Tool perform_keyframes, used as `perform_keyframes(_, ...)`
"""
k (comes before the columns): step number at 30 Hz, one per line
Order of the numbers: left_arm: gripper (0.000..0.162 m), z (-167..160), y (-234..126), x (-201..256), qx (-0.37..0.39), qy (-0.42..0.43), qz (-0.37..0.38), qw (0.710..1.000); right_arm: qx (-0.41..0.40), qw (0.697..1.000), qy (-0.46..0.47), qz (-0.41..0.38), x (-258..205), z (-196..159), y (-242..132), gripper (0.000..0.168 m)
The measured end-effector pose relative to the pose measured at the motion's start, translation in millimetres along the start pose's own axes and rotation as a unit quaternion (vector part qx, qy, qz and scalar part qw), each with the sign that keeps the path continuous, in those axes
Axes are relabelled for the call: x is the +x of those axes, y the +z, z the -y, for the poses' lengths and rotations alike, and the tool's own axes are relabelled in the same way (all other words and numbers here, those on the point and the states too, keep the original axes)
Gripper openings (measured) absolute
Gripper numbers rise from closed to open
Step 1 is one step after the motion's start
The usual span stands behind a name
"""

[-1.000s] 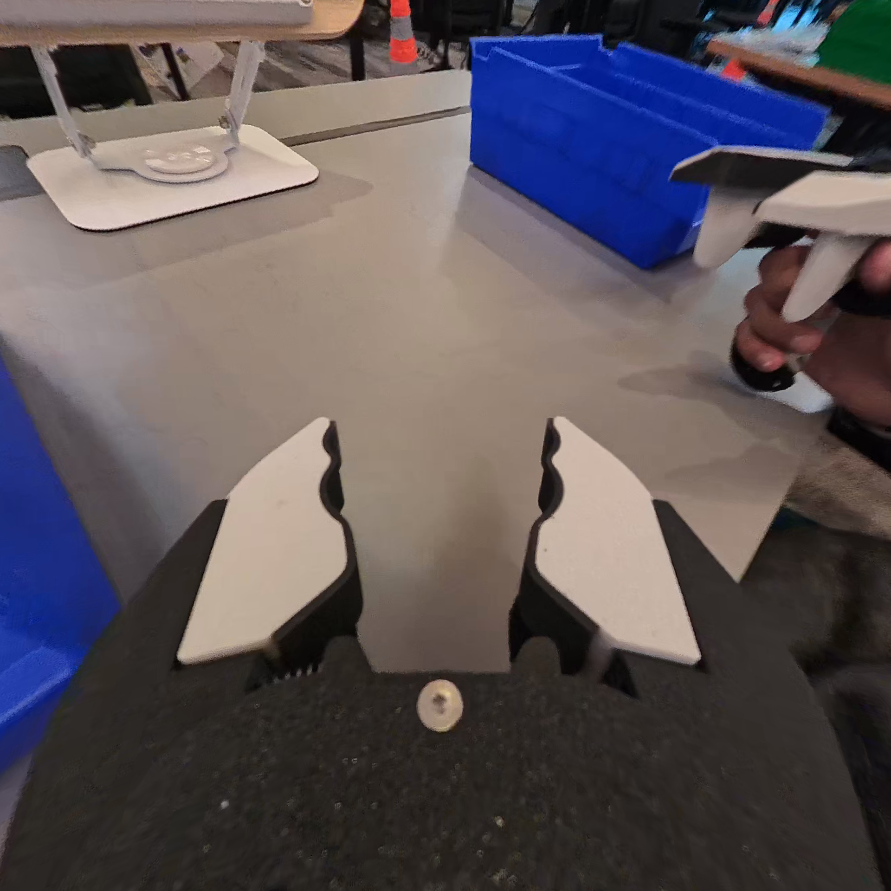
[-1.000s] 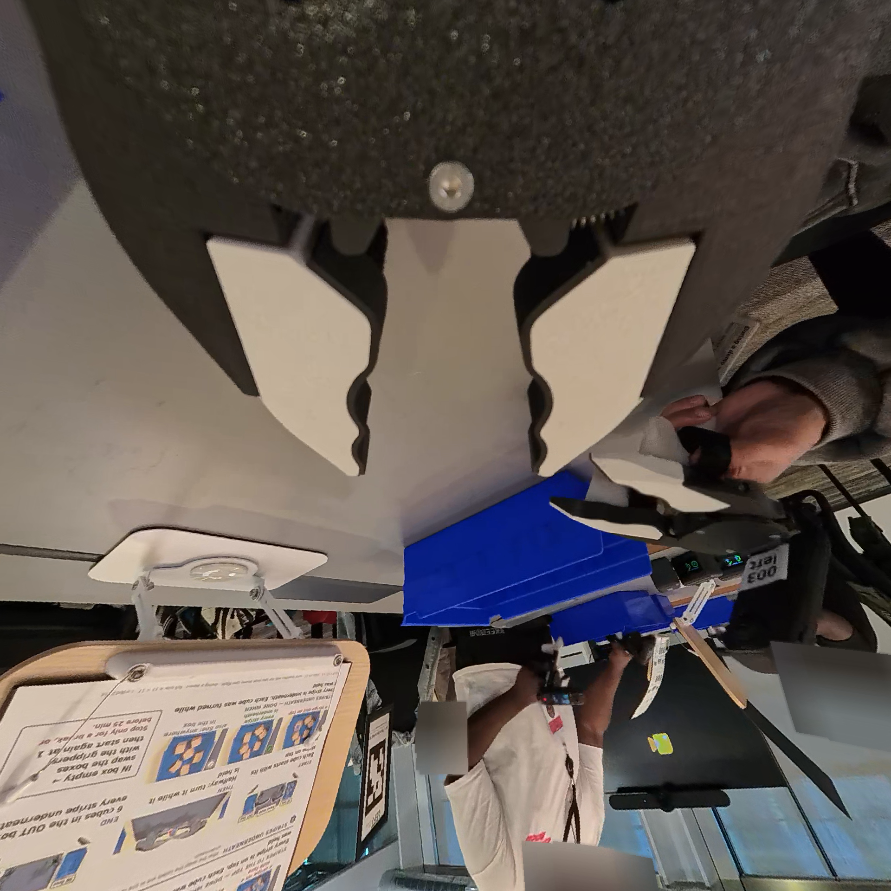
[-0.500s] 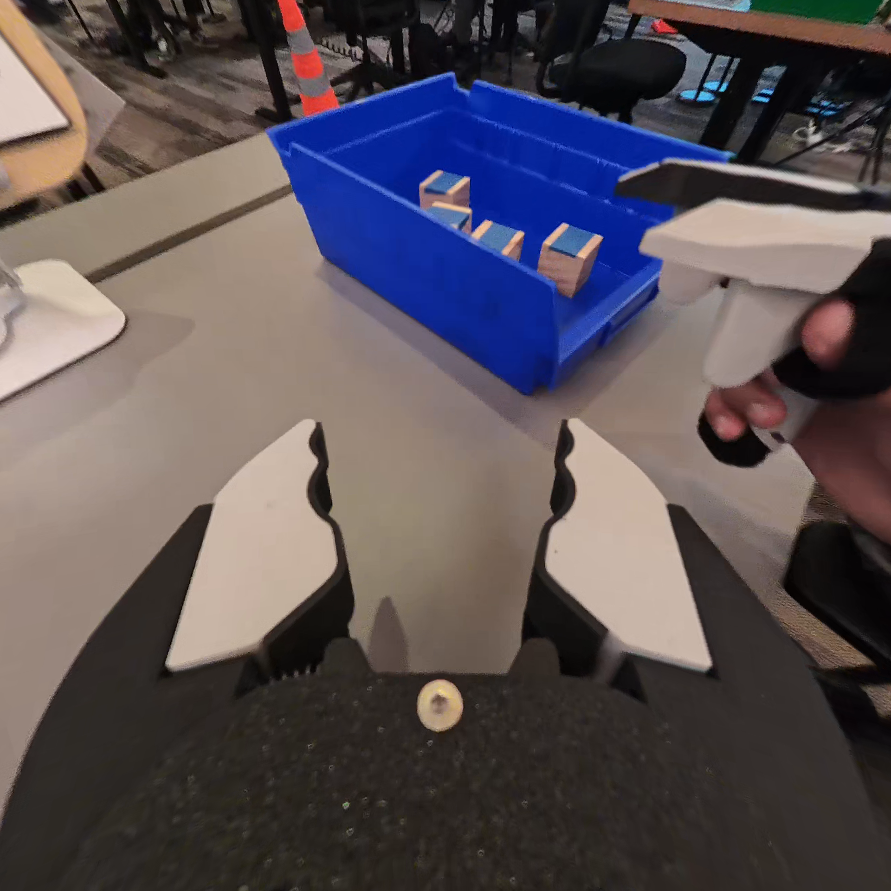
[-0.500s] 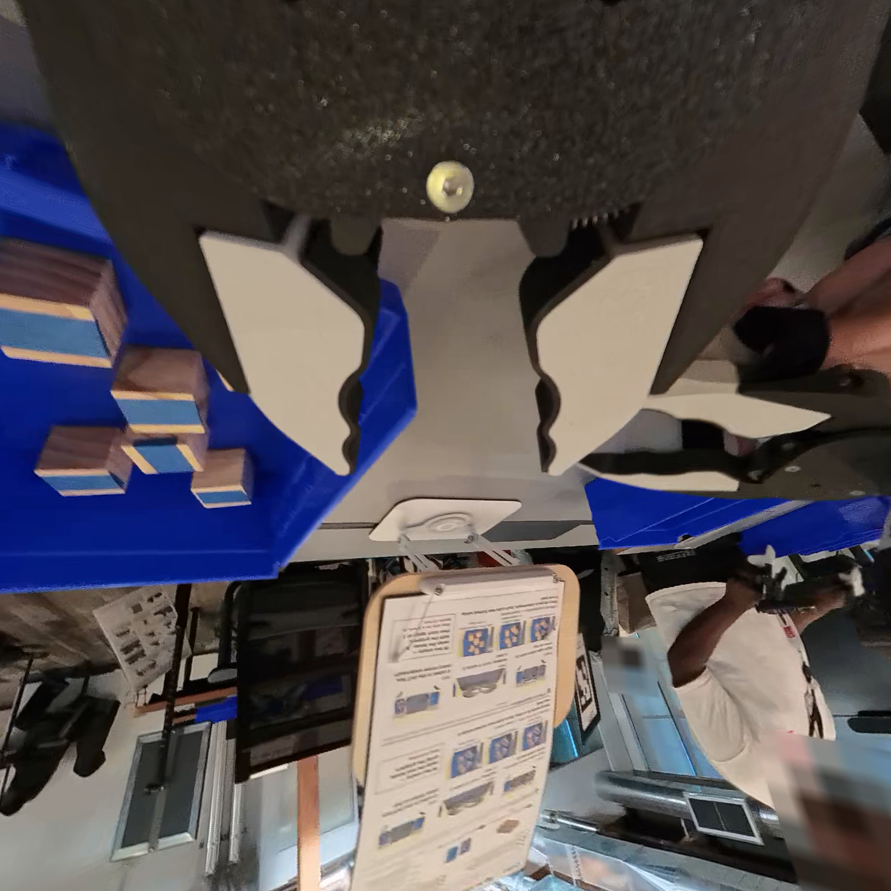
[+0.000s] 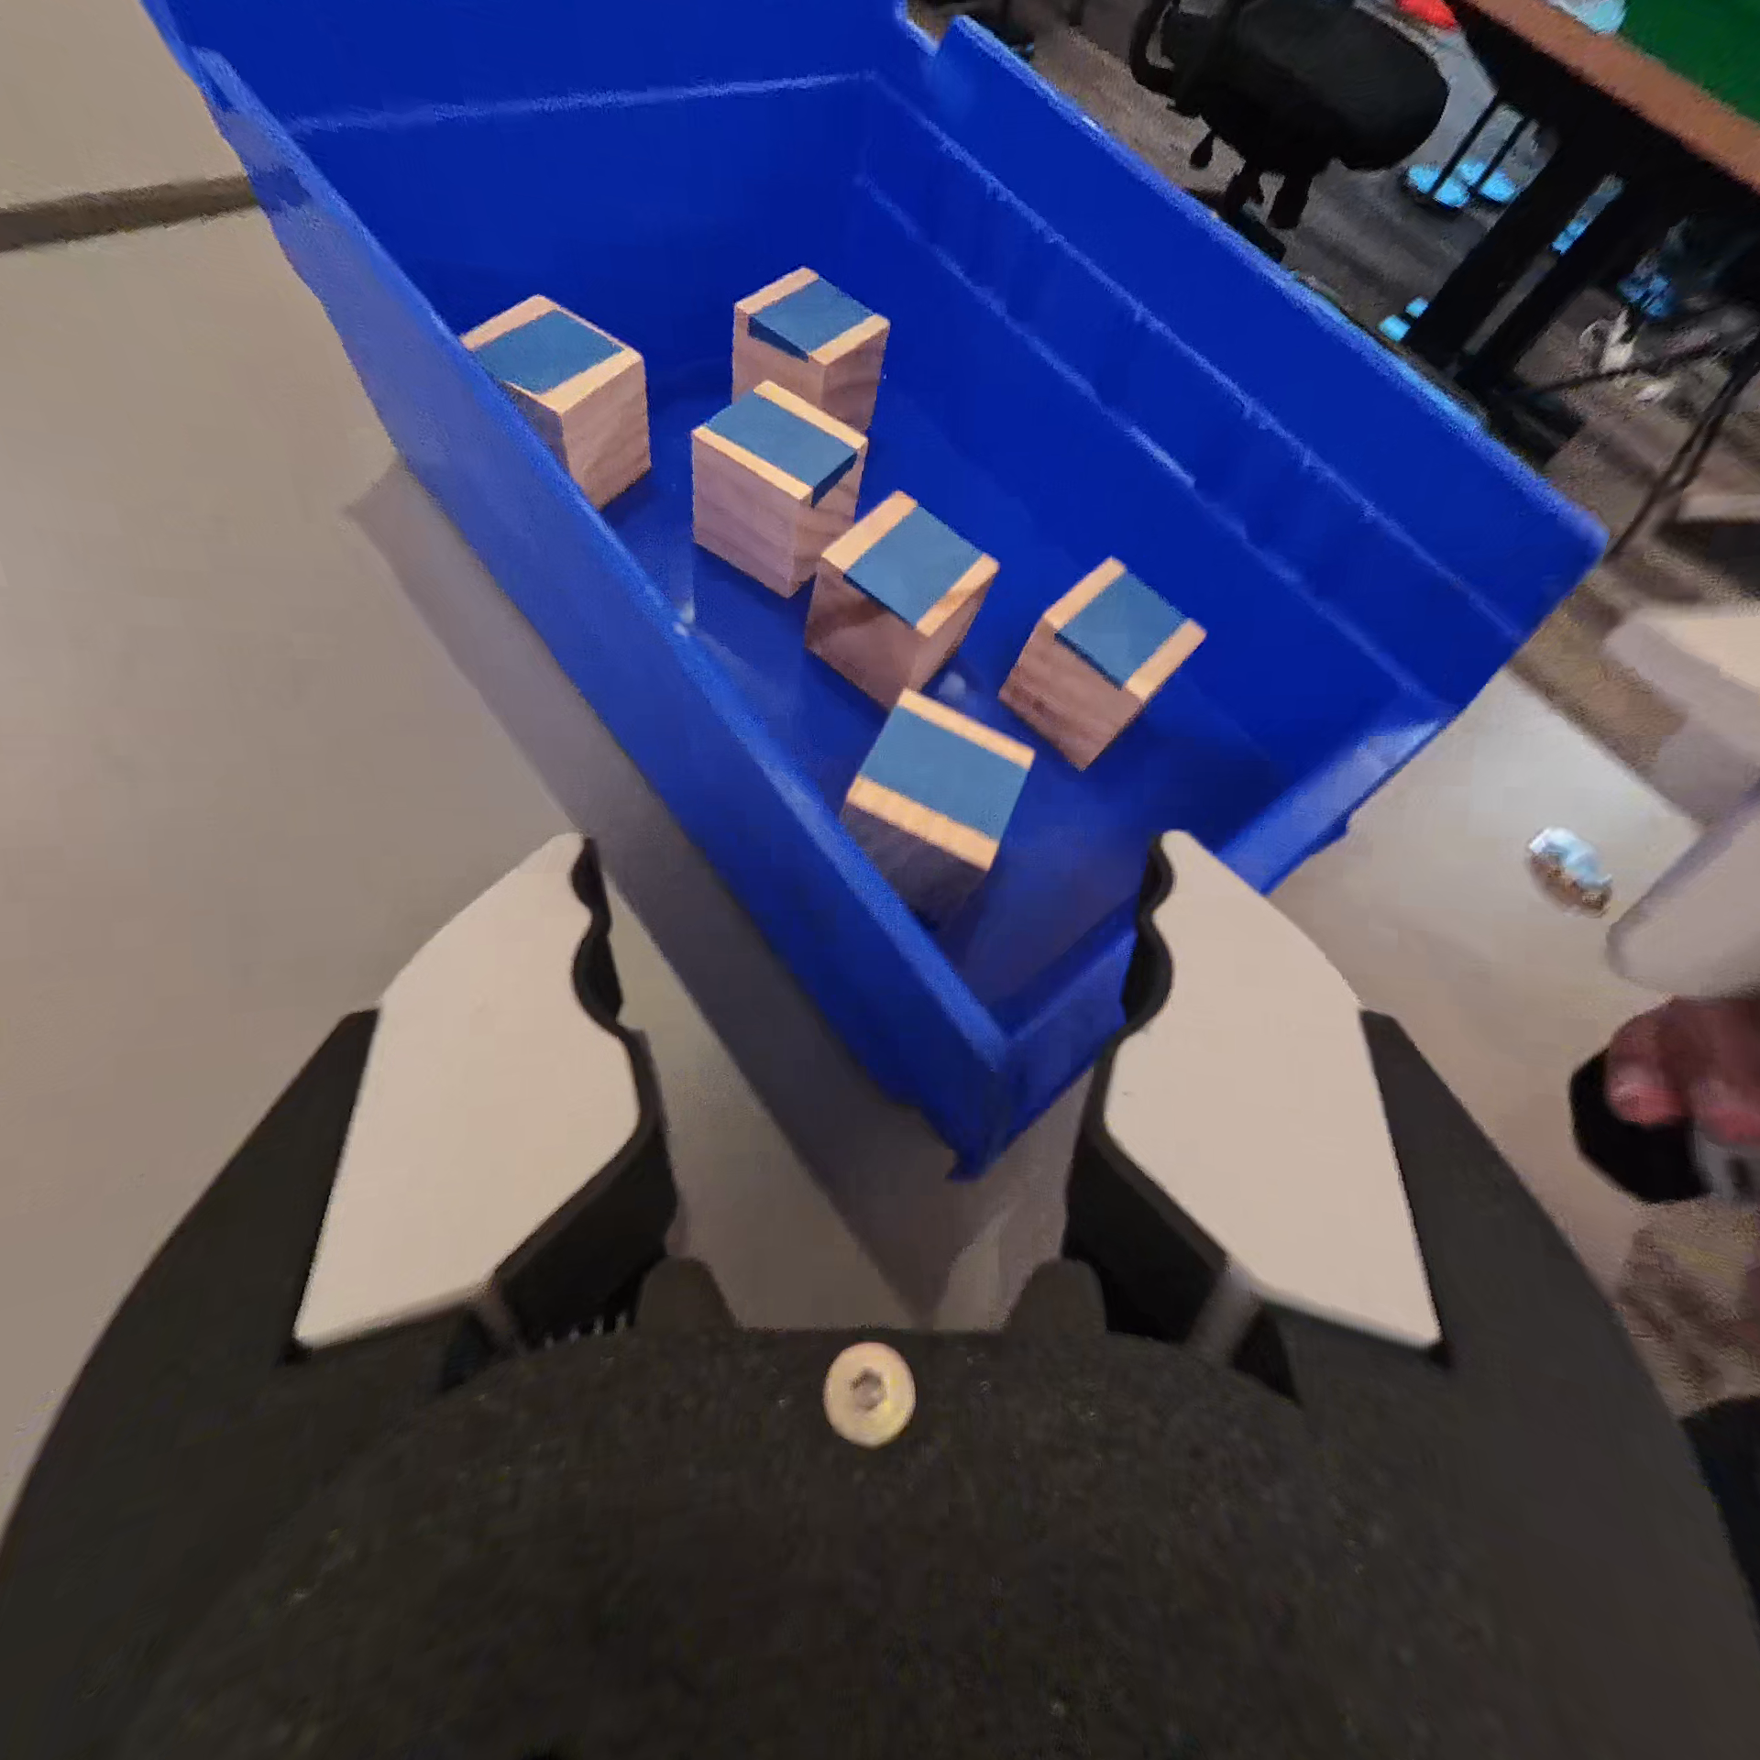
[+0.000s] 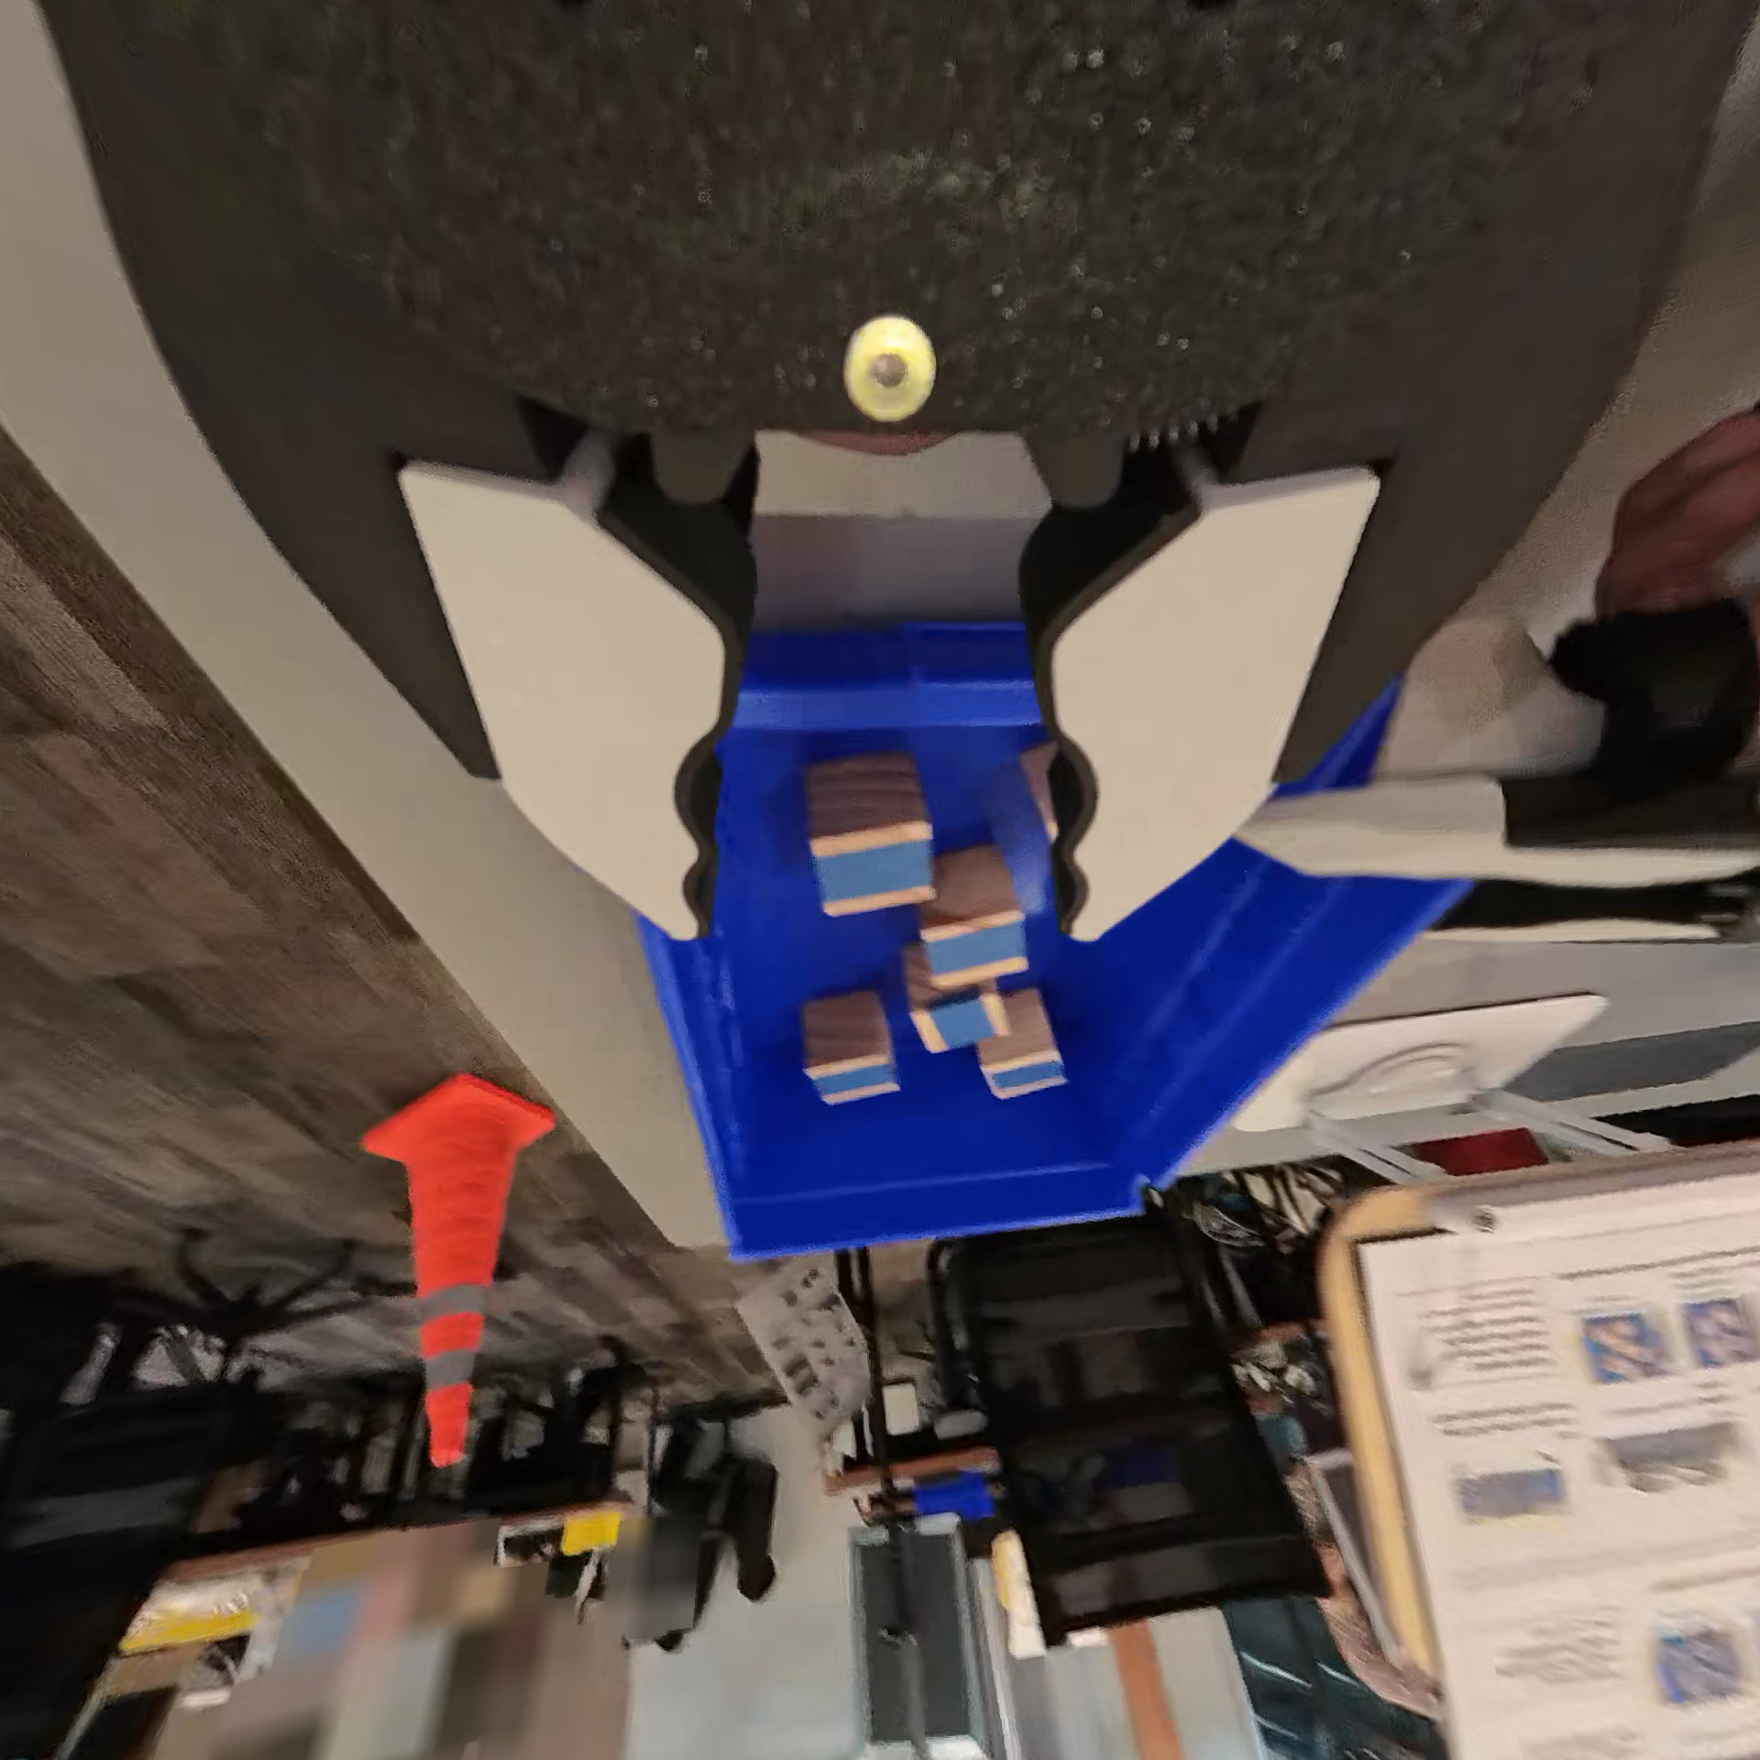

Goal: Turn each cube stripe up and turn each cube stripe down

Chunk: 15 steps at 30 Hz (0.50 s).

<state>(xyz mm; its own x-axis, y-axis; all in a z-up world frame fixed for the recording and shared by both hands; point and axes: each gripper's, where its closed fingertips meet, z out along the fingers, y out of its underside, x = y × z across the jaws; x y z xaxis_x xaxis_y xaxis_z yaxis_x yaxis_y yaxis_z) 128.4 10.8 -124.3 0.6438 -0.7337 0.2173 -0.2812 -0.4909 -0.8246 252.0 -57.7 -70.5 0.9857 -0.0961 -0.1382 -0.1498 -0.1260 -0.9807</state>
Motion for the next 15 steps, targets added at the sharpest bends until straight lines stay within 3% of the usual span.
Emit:
perform_keyframes(3,0.069,2.1,12.8,0.7,-0.018,-0.069,-0.038,0.997,-0.023,1.0,0.006,-0.016,17.7,-14.5,2.1,0.064)
perform_keyframes(6,0.062,3.7,12.5,-8.1,-0.019,-0.085,-0.035,0.996,-0.021,1.0,-0.011,-0.015,18.3,-16.6,4.2,0.054)
perform_keyframes(12,0.016,3.9,-6.9,-51.3,-0.013,0.011,0.121,0.992,-0.046,0.997,-0.066,0.011,-6.4,-14.1,-3.6,0.028)
perform_keyframes(14,0.012,2.4,-13.0,-58.5,-0.01,0.006,0.133,0.991,-0.049,0.995,-0.08,0.019,-14.7,-16.7,-7.7,0.027)
perform_keyframes(15,0.01,2.2,-16.3,-63.2,-0.009,0.006,0.142,0.99,-0.047,0.995,-0.083,0.016,-16.8,-17.2,-10.6,0.038)
